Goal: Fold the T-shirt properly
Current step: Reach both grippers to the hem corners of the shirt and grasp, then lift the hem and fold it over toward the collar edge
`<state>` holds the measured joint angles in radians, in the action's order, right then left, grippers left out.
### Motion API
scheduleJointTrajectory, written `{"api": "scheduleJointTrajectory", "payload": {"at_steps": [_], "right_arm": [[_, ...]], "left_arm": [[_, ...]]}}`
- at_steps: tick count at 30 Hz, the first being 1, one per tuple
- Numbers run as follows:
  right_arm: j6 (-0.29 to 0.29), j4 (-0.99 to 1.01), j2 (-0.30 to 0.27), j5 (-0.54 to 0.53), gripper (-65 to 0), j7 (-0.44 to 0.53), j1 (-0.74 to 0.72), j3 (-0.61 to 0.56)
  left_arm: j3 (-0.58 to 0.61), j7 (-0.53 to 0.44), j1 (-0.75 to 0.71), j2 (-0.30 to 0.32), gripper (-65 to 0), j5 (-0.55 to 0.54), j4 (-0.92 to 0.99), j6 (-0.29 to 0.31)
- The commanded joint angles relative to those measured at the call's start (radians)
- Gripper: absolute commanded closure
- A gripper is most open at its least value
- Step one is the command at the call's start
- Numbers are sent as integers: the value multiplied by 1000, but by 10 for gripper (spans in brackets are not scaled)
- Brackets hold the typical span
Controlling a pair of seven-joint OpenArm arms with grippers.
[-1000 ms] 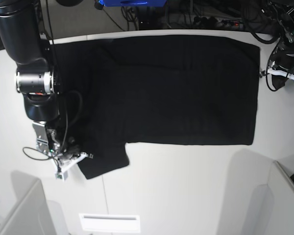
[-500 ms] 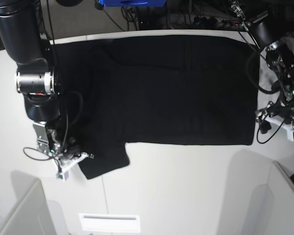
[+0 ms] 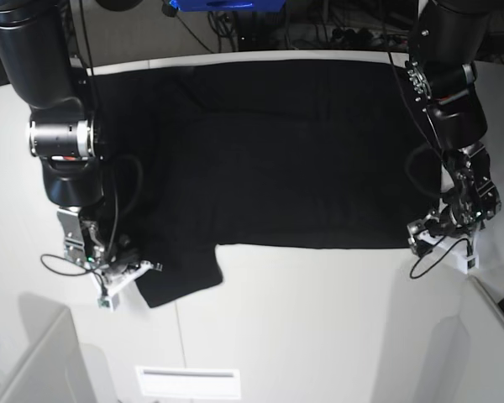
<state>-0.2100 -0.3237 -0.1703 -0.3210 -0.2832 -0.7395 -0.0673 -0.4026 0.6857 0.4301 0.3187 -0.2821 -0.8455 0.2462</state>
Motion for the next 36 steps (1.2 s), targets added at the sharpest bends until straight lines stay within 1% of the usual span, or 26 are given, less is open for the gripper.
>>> {"api": "scheduleJointTrajectory", "payload": {"at_steps": [1, 5, 9, 10, 11, 12, 14, 15, 17, 18, 19, 23, 26, 28, 32, 36], "right_arm": [[-1, -15, -7, -2, 0, 6, -36, 2], [-1, -15, -7, -2, 0, 6, -36, 2], [-1, -15, -7, -2, 0, 6, -35, 2], [-1, -15, -7, -2, 0, 8, -35, 2], [-1, -15, -7, -2, 0, 8, -35, 2], [-1, -15, -7, -2, 0, 8, -33, 4], [-1, -15, -7, -2, 0, 8, -33, 4], [-1, -15, -7, -2, 0, 9, -32, 4], [-1, -15, -7, -2, 0, 11, -32, 4], [-1, -15, -8, -4, 0, 11, -32, 4], [-1, -15, -8, -4, 0, 11, -32, 4], [-1, -16, -10, -4, 0, 11, -32, 4], [-1, -51, -21, -7, 0, 12, -16, 5], [-1, -133, -30, -8, 0, 6, 27, 5], [-1, -377, -36, -8, 0, -3, 154, 13], [-1, -575, -39, -8, 0, -87, 234, 94]], "left_arm": [[21, 1, 31, 18, -578, -4, 10, 0], [32, -19, 48, 20, -578, -7, 88, 0], [43, -19, 48, 20, -576, -7, 99, 2], [43, -19, 48, 20, -573, -7, 99, 2], [43, -19, 48, 20, -553, -7, 99, 3], [43, -19, 46, 18, -510, -7, 99, 3], [44, -21, 42, 18, -383, -7, 99, 3], [44, -21, 42, 17, -303, -7, 99, 3], [44, -21, 40, 17, -110, -7, 99, 3], [44, -21, 40, 17, -25, -7, 99, 3], [44, -21, 40, 17, 0, -9, 99, 3], [44, -21, 40, 17, 0, -9, 85, 5], [44, -21, 3, 17, 0, -9, 10, 5], [44, -19, -33, 17, 0, -9, -76, 5], [34, -14, -113, 15, 0, -10, -215, 5], [32, -13, -175, 15, 0, -10, -324, 5]]}}
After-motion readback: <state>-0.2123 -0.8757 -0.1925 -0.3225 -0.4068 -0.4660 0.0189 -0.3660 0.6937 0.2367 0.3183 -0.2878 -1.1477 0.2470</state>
